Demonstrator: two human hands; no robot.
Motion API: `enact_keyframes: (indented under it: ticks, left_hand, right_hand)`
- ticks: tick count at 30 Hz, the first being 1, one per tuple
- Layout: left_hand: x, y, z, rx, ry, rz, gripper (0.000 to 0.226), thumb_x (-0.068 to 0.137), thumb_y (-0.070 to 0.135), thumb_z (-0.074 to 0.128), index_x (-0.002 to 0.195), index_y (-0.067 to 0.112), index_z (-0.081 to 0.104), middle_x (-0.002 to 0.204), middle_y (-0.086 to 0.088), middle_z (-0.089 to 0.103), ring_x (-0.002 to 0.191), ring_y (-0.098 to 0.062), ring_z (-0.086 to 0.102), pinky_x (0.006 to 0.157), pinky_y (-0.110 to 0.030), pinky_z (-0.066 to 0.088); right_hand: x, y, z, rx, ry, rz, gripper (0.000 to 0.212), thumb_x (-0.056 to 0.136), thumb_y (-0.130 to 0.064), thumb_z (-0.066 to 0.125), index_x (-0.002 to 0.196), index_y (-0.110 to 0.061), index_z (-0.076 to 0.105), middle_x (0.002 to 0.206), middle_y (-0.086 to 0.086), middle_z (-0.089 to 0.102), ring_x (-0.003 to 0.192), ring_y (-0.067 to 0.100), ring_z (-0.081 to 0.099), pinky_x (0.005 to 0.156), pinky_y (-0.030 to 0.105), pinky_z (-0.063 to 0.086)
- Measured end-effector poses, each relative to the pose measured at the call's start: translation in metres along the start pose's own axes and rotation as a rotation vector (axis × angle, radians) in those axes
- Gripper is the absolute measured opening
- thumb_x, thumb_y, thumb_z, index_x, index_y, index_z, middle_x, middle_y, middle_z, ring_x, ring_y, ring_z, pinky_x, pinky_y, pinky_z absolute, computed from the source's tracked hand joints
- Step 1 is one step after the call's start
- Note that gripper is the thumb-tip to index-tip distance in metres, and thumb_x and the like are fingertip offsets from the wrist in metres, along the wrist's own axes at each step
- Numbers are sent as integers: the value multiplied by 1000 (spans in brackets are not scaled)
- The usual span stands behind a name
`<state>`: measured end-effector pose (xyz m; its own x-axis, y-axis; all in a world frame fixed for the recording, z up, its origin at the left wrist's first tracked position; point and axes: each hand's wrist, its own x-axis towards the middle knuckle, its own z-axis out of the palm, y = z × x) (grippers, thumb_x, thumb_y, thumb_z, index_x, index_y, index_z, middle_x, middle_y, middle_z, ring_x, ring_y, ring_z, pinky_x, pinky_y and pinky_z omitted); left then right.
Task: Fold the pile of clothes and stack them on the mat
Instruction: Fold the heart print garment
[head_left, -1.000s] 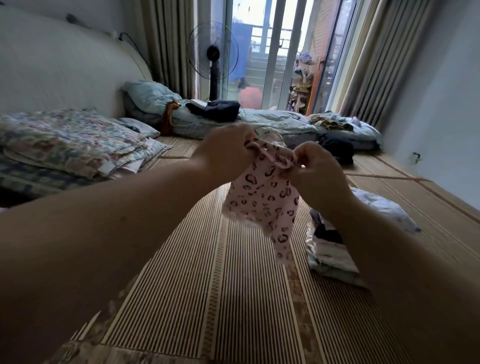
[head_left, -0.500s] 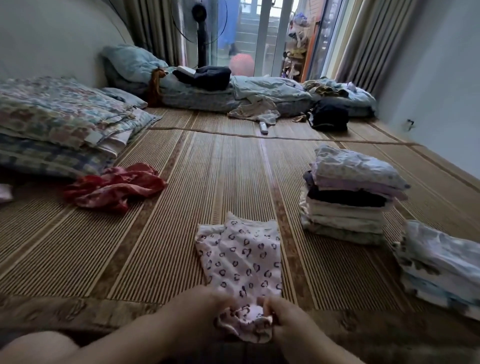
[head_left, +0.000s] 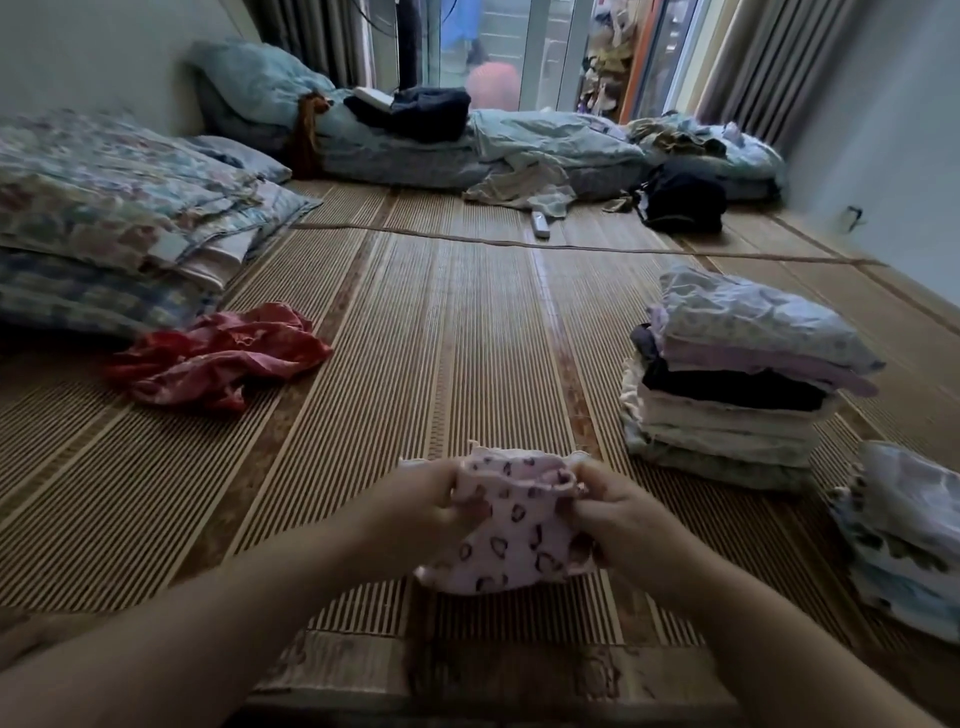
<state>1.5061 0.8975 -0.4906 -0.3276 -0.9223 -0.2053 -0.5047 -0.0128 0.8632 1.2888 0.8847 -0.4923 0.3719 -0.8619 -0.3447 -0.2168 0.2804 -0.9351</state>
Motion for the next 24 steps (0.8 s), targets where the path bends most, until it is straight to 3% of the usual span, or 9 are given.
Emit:
enact_keyframes:
  ticks: [3,7,9,12,13,15,17,20,24]
  left_hand:
    - [39,3,-12,9,139,-60,22,94,30,55,109,17,62,95,-3,68,82,-17,68,71,-36,60]
    - [75,-17,-21,221,247,-362,59,90,50,55,135,14,42,125,-10,58,95,-17,61,74,-31,52]
    - [74,-33,-19,434,228,-516,78,83,69,48,135,12,42,126,-11,58,101,-22,60,79,-33,49]
    - [64,-52,-14,585,127,-655,97,67,90,32,124,15,57,120,-7,63,103,-24,61,90,-38,48]
    - [61,-55,-12,565,96,-675,98,66,91,31,122,16,60,119,-7,64,103,-24,61,92,-39,48]
    - [55,-53,-5,492,77,-678,91,69,87,38,120,14,60,117,-8,64,99,-23,61,90,-37,49]
    - [56,-49,2,365,111,-628,79,72,79,50,113,13,61,106,-7,66,88,-19,61,81,-34,53]
    - [55,-41,10,25,234,-559,48,80,53,67,97,10,57,90,-4,66,80,-17,64,67,-32,54]
    - [47,-28,20,-475,230,-583,26,88,17,64,104,-3,63,85,-18,74,79,-33,72,76,-44,59]
  right_hand:
    - [31,-9,-7,-100,208,39,24,95,-23,54,118,-15,55,94,7,65,69,11,63,50,21,48]
    - [73,7,-14,-422,504,118,53,90,-41,58,135,-18,43,117,6,59,90,16,60,76,38,54]
    - [81,26,-13,-592,506,222,66,84,-55,57,137,-17,41,124,9,55,100,21,58,82,38,52]
    - [83,40,-6,-631,436,346,82,71,-72,57,130,-15,50,126,11,55,107,26,56,82,35,50]
    - [82,39,-3,-620,422,345,79,69,-71,60,124,-14,55,119,9,58,103,24,58,78,32,50]
    - [78,33,5,-598,385,310,53,72,-60,68,98,-15,61,94,2,62,84,17,59,65,28,48]
    - [75,28,15,-600,327,284,30,75,-44,73,78,-18,60,80,1,63,71,13,59,61,31,52]
    - [71,36,24,-559,311,248,11,77,-27,70,80,-16,67,80,3,69,74,15,67,71,35,59]
    - [41,39,15,-168,309,196,17,80,-18,67,96,-14,68,87,5,72,77,18,71,70,34,60]
